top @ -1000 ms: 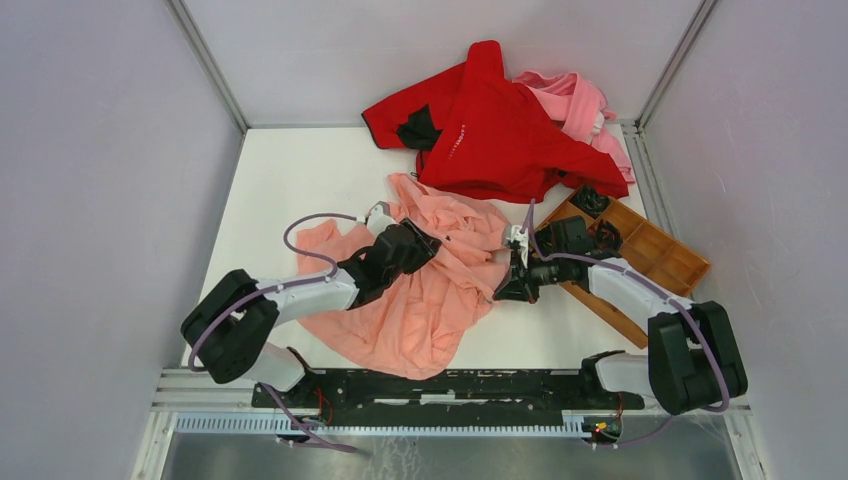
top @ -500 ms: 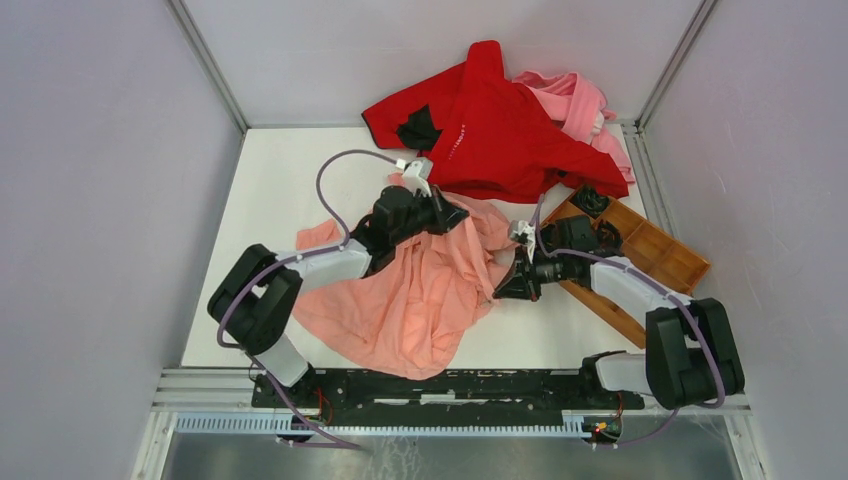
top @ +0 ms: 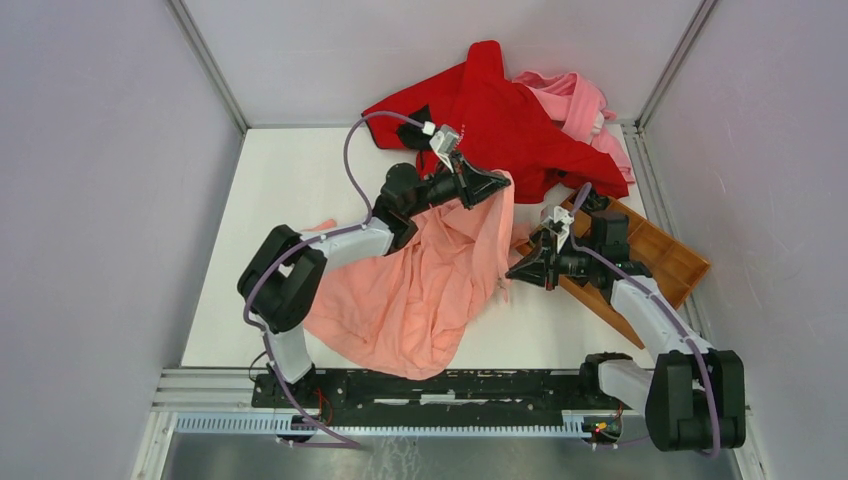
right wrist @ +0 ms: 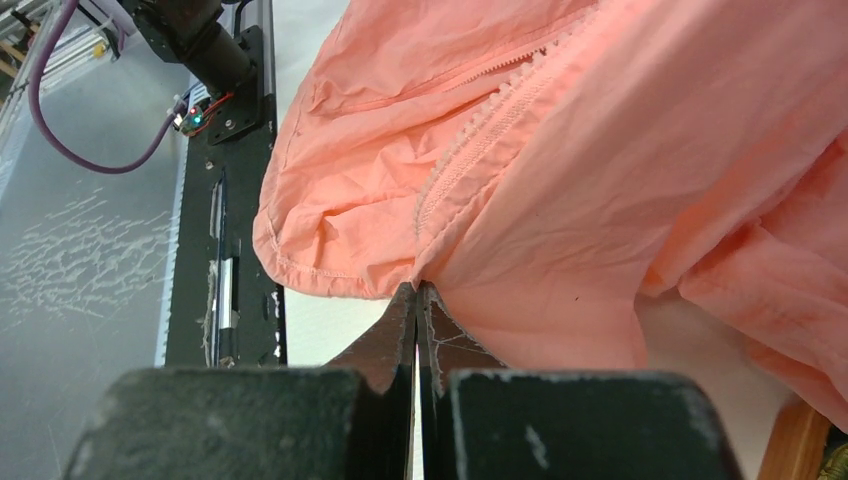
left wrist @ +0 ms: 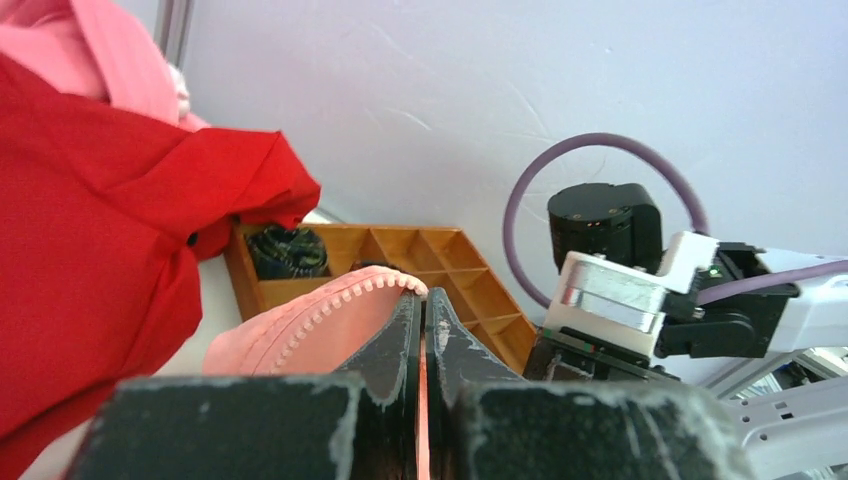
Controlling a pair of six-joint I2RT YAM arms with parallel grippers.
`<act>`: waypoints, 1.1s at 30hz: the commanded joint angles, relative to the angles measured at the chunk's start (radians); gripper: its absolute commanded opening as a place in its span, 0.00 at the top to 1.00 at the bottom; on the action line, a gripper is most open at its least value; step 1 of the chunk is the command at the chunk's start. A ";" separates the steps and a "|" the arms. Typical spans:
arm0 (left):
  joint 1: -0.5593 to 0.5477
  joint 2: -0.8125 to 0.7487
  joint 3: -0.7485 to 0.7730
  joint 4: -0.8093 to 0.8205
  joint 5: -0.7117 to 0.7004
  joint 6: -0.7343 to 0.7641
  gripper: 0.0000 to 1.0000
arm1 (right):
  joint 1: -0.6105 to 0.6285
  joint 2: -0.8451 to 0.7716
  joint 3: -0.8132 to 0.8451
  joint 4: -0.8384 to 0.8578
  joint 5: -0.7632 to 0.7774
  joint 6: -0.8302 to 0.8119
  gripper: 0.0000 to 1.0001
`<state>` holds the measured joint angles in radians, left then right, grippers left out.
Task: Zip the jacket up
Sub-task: Place the jacket at the center of the board.
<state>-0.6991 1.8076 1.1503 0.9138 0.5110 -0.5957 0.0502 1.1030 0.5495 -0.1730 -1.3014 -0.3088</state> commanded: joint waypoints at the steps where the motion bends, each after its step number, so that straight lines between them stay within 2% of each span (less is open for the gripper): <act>1: -0.003 0.022 0.027 0.102 0.002 -0.036 0.98 | -0.007 0.026 -0.038 0.107 -0.022 0.099 1.00; 4: 0.009 -0.011 -0.041 -0.035 -0.091 -0.029 0.98 | 0.011 0.076 -0.058 0.137 -0.011 0.141 1.00; 10: 0.041 -0.054 -0.182 -0.160 -0.204 -0.088 0.98 | 0.135 0.145 -0.090 0.243 0.017 0.221 1.00; 15: 0.044 -0.073 -0.214 -0.257 -0.284 -0.091 0.98 | 0.187 0.203 -0.137 0.438 -0.040 0.394 1.00; 23: 0.048 -0.068 -0.216 -0.348 -0.402 -0.096 0.98 | 0.217 0.306 -0.123 0.421 0.118 0.384 1.00; 26: 0.049 -0.072 -0.190 -0.441 -0.441 -0.129 0.97 | 0.220 0.355 -0.111 0.376 0.165 0.356 0.99; 28: 0.049 -0.077 -0.187 -0.477 -0.436 -0.162 0.97 | 0.221 0.379 -0.085 0.309 0.216 0.304 0.98; 33: 0.049 -0.096 -0.203 -0.504 -0.424 -0.197 0.93 | 0.221 0.379 -0.067 0.267 0.279 0.255 0.96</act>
<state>-0.6563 1.7729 0.9264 0.4381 0.1238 -0.7368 0.2653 1.4895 0.4400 0.1474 -1.0916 0.0029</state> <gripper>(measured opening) 0.052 0.026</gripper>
